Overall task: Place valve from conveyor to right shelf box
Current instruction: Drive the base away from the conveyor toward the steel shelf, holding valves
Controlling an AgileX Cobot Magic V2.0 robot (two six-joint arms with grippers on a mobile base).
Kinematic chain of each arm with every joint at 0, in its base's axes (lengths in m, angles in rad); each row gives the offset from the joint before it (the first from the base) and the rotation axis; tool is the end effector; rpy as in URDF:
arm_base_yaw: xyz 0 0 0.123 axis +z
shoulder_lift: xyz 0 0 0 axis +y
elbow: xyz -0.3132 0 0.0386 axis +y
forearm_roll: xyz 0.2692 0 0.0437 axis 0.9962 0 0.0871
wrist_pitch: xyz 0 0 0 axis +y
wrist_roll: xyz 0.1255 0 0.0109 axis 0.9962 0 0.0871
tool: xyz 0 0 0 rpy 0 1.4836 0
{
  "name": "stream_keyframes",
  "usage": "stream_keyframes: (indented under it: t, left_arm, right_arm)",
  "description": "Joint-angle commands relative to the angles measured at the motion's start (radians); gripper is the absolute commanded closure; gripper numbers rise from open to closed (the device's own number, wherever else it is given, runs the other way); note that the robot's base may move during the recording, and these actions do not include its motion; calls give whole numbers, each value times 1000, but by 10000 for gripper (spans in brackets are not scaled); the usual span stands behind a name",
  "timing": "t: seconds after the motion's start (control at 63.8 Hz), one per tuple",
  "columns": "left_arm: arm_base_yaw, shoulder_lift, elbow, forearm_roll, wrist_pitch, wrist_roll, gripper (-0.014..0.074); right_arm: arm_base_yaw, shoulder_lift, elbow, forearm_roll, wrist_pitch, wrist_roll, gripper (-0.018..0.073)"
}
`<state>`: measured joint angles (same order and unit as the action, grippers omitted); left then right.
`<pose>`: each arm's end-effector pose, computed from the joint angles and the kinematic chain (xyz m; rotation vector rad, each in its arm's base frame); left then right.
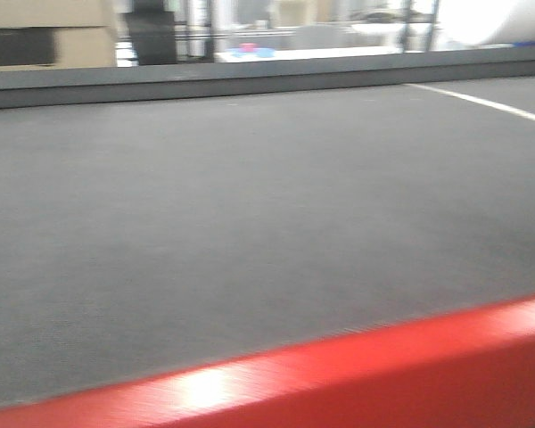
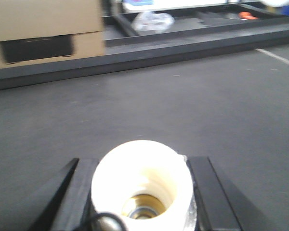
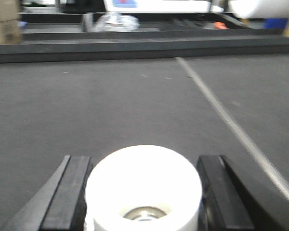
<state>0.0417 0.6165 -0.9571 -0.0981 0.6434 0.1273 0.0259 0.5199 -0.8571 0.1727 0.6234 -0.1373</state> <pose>0.1290 -0.0020 0.4400 0.0486 1.7831 0.0126 0.1096 0.0155 0.4184 -0.0928 1.7606 0.1098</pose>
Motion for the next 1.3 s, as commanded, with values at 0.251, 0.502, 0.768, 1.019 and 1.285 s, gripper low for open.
stream_keyframes:
  t: [0.251,0.502,0.768,1.019,1.285]
  left_arm:
    - [-4,-6,-9,-7,-58,-2,708]
    - [-4,-6,-9,-7,-58,-2,708]
    - [-4,-6,-9,-7,-58,-2,708]
    - [-4,-6,-9,-7,-58,-2,708]
    - [-4,-6,-9,-7,-58,-2,708]
  right_arm:
    - [-2,-9,-18,0,-79,-6,712]
    - [-2,-9,-18,0,-79,-6,712]
    - [-2,-9,-18,0,-79,-6,712]
    - [-2,-9,-18,0,-79,-6,712]
    - [-2,-9,-18,0,-79,-6,712]
